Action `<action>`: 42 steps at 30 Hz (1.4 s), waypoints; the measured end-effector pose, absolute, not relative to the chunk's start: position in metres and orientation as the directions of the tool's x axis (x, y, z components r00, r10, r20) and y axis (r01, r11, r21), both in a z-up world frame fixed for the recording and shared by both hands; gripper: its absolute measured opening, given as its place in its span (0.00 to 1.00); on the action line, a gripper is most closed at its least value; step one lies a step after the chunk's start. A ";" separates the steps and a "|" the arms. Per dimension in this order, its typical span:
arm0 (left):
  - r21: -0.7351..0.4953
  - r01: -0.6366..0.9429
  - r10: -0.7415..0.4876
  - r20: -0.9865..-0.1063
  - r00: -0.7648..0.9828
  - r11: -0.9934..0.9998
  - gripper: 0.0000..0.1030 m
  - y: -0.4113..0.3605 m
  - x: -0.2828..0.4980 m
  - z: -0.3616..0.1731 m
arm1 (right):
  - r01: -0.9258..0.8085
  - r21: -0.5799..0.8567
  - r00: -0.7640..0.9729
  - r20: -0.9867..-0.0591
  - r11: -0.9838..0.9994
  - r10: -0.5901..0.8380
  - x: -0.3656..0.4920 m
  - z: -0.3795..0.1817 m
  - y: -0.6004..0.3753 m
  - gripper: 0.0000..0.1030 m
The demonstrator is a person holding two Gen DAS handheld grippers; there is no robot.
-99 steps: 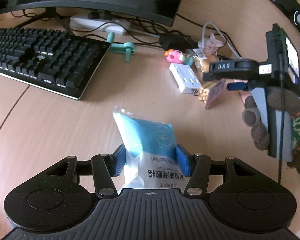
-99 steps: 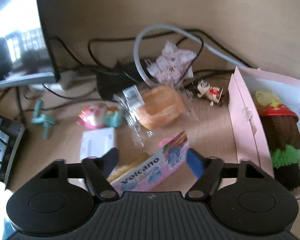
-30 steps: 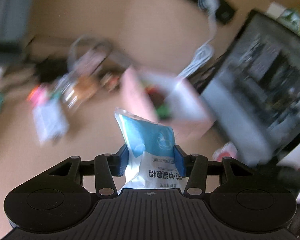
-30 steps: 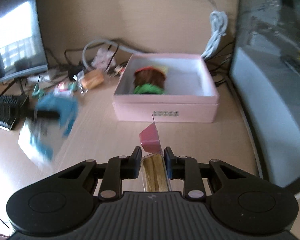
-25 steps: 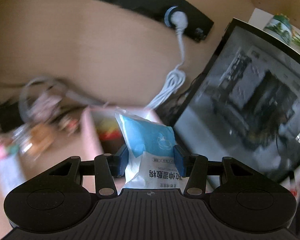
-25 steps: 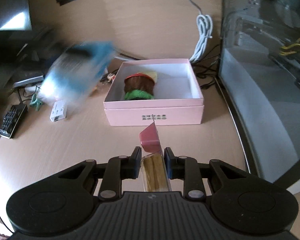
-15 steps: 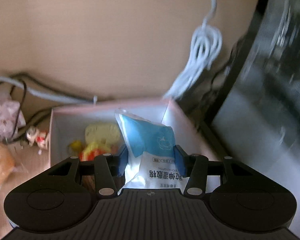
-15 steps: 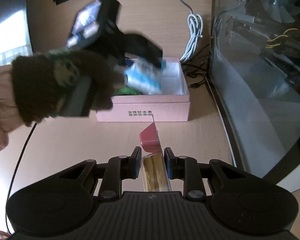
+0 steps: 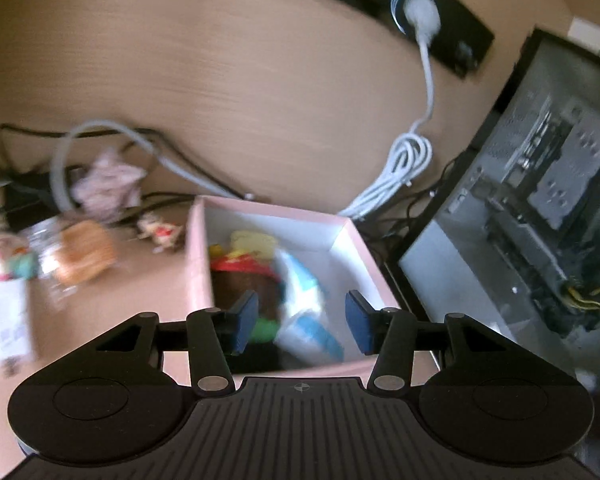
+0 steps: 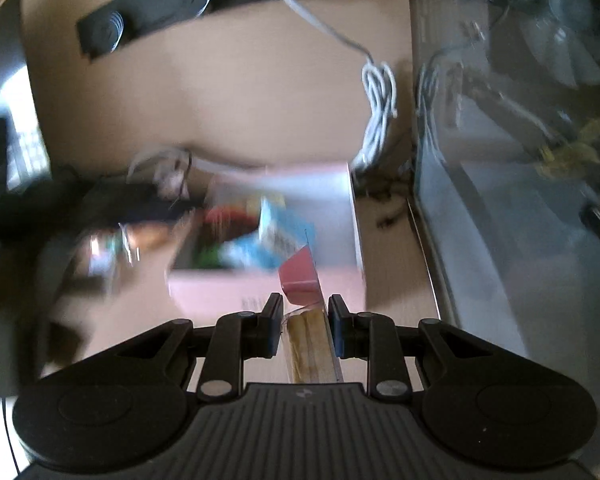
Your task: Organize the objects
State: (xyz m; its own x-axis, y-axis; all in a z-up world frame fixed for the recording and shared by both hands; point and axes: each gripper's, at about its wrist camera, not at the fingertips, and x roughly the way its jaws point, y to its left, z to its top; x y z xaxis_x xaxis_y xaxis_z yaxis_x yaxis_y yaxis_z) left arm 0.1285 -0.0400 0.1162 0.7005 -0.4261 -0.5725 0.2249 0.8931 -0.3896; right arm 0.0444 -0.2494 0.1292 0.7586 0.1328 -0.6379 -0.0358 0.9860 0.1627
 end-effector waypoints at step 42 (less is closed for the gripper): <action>-0.160 -0.183 0.039 -0.642 0.766 0.970 0.51 0.215 0.140 0.067 | -0.251 -0.206 0.752 -0.657 0.946 0.057 -0.004 0.075 -0.061 0.94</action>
State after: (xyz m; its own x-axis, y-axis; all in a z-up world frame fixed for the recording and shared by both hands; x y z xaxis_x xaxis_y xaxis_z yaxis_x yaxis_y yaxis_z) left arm 0.1403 0.2153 0.0669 0.7659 0.0386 -0.6418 -0.1832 0.9699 -0.1602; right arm -0.0045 -0.0609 0.0752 0.7520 0.0569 -0.6567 -0.2515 0.9457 -0.2060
